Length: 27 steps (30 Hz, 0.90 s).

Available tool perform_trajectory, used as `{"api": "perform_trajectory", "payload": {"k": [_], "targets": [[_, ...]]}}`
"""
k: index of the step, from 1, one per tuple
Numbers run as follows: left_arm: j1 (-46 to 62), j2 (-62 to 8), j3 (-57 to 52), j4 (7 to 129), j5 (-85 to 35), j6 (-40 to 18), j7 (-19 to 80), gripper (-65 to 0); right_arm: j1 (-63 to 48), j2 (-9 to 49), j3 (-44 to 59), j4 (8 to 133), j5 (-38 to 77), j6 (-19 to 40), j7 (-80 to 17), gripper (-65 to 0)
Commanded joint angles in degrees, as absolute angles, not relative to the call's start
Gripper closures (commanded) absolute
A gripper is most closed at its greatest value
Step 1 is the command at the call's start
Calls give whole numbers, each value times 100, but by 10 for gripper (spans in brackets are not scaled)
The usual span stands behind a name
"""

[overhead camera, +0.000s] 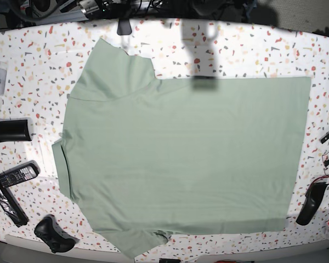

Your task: Fold the T-shirt properly

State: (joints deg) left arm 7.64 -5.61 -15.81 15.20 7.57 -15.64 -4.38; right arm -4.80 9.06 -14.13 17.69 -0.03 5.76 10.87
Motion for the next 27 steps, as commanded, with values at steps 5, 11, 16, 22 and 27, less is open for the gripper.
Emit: {"api": "perform_trajectory", "payload": {"k": [5, 11, 16, 22, 27], "targets": [[744, -576, -1590, 1549, 746, -1605, -591, -383, -469, 939, -1400, 1804, -5, 580, 1155, -432], [746, -574, -1590, 1549, 228, -1608, -609, -382, -482, 945, -1400, 1804, -1, 580, 1157, -432], [749, -572, -1592, 1549, -49, -1610, -609, -383, -528, 947, -1400, 1804, -5, 578, 1155, -432], [832, -574, -1590, 1557, -47, -1627, -642, -382, -672, 958, -1400, 1804, -3, 580, 1028, -432], [1201, -574, -1590, 1861, -47, -1634, -1074, -382, -908, 1127, -1400, 1806, -3, 622, 1024, -432]]}}
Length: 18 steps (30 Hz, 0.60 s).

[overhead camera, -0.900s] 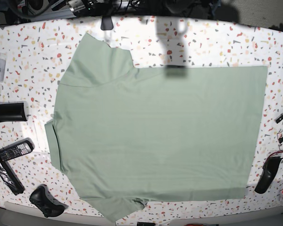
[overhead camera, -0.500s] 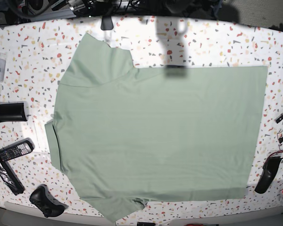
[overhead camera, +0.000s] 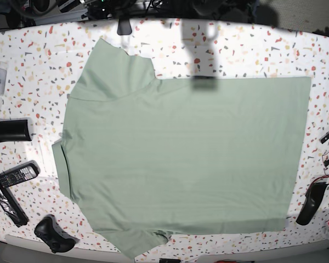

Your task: Fold the T-shirt properly

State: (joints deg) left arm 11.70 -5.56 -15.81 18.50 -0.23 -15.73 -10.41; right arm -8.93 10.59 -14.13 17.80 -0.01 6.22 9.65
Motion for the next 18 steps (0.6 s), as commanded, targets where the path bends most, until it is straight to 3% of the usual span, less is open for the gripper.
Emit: {"api": "perform_trajectory", "payload": {"k": [1, 7, 18], "targets": [[1326, -574, -1590, 1986, -49, -1634, -1109, -382, -980, 1190, -1400, 1806, -3, 622, 1026, -432], [2274, -576, -1590, 3055, -49, -1632, -1103, -382, -1745, 1653, -1400, 2123, 1, 694, 1076, -432], [3999, -578, -1592, 4858, -51, -1627, -1103, -382, -4165, 2574, -1400, 4440, 794, 1203, 1092, -432]]}}
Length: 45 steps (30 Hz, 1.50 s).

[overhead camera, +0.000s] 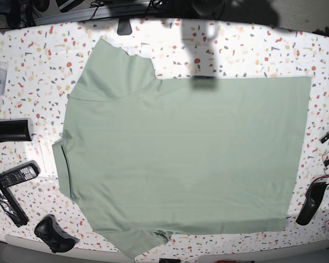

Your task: Fold the T-shirt properly

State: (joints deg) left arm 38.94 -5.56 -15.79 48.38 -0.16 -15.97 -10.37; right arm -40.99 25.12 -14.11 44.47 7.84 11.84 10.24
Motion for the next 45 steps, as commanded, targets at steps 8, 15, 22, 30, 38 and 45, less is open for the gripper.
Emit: {"api": "perform_trajectory", "payload": {"k": [8, 15, 22, 30, 38, 45], "targets": [[5253, -576, -1592, 6504, -642, -1627, -1055, -382, -5920, 3240, -1385, 6479, 987, 1199, 440, -432], [6182, -576, -1592, 8554, -847, -1627, -1009, -382, -6810, 3503, -1382, 8130, 939, 1197, 338, -432], [6222, -574, -1592, 9933, -867, -1625, 316, -382, -6842, 3489, -1070, 9172, 902, 1009, -274, -432], [6213, -574, -1592, 10903, -864, -1625, 744, -382, -6840, 3492, -167, 10545, 904, 1096, -633, -432], [5968, -574, -1592, 11266, -867, -1625, 856, -382, -6825, 3492, 397, 11402, 921, 1096, -849, -432], [5151, -578, -1590, 11268, -1002, -1629, 858, -382, -6230, 3492, 401, 11767, 923, 1103, -1223, -432]]}}
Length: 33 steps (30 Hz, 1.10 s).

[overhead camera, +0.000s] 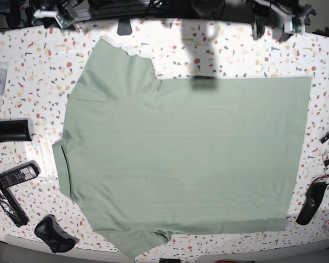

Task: Fold the T-shirt properly
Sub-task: 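Lower both grippers onto the shirt's shoulder corners and pinch the fabric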

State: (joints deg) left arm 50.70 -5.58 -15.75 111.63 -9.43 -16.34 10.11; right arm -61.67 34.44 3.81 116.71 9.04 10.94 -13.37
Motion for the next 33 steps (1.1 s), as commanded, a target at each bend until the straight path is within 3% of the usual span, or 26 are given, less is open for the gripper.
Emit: {"api": "perform_trajectory", "payload": {"k": [1, 9, 14, 22, 28, 33], "targets": [[4993, -578, -1590, 11266, -1046, -1634, 858, -382, -6097, 3489, 401, 11799, 921, 1103, -1308, -432], [3903, -696, -1590, 11266, -987, -1647, 1503, -382, -5227, 3492, 401, 11876, 897, 1087, -1723, -432], [3430, -1361, -1590, 11111, 681, -1855, 1844, -382, -5015, 3494, 401, 11876, 567, 1074, -2049, -432], [3380, -2989, -1590, 9939, 1188, -2650, 768, -382, -5017, 3492, 401, 11876, -325, 1074, -2043, -432], [3380, -3603, -1590, 9111, 1811, -2641, -775, -382, -5015, 3492, 401, 11876, -325, 1074, -2043, -432], [3288, -3824, -1590, 9059, 2265, -2641, -1083, -382, -5015, 3489, 401, 11876, -325, 1072, -2043, -432]]}}
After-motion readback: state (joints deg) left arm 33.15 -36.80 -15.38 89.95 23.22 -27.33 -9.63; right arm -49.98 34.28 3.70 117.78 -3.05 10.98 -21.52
